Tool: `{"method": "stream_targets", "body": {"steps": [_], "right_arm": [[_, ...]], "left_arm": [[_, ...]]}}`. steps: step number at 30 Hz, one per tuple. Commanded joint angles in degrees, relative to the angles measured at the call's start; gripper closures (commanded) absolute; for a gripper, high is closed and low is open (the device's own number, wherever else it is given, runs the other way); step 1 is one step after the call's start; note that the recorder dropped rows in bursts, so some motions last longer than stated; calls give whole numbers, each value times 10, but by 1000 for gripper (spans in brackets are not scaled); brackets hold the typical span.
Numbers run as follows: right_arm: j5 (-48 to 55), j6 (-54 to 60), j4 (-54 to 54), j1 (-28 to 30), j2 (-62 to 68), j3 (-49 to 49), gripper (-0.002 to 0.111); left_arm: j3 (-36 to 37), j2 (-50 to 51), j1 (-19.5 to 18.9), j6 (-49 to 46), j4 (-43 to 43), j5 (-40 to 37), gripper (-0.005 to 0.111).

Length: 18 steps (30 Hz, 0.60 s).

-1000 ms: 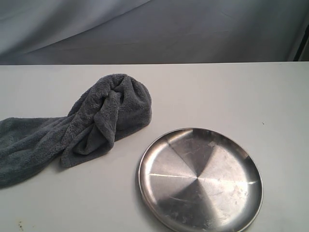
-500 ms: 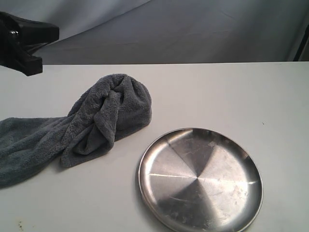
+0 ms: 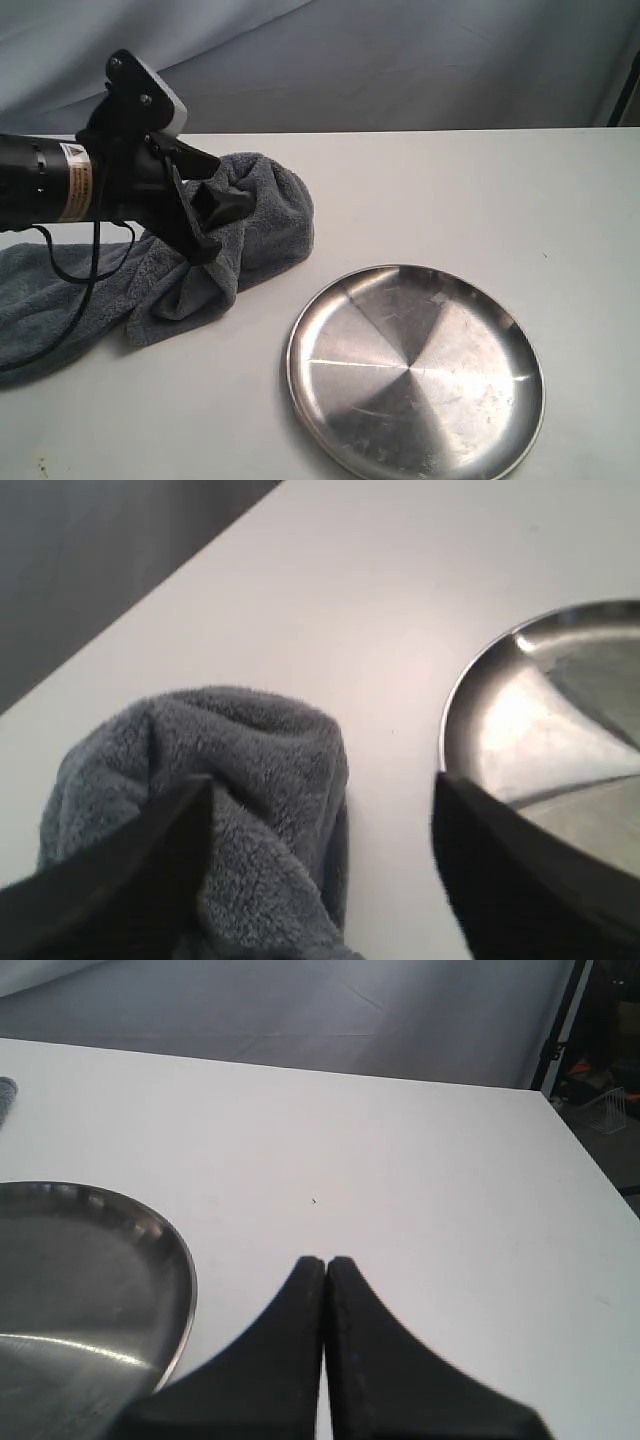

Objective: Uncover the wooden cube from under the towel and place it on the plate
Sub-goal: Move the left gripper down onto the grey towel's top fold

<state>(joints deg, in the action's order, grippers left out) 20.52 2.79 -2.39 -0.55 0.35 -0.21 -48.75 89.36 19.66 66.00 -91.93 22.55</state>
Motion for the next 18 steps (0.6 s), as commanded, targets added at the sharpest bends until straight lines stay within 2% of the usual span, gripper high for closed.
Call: {"method": "stream_targets", "body": {"steps": [1,3,11,13,16,18], "right_arm": [[-4,2,3,-1,-3,2,108],[-4,2,3,-1,-3,2,108],[-4,2,3,-1,-3,2,108],[-4,2,3,-1,-3,2,108],[-4,2,3,-1,-3,2,108],[-4,2,3,-1,-3,2,108]], "left_arm": [[-7,36,3,-6,61,-62,18],[-15,42,3,-6,86,-74,13],[-16,41,3,-3,96,-75,15],[-16,41,3,-3,103,-76,25],[-16,41,3,-3,129,-80,54],[-16,41,3,-3,134,-80,78]]}}
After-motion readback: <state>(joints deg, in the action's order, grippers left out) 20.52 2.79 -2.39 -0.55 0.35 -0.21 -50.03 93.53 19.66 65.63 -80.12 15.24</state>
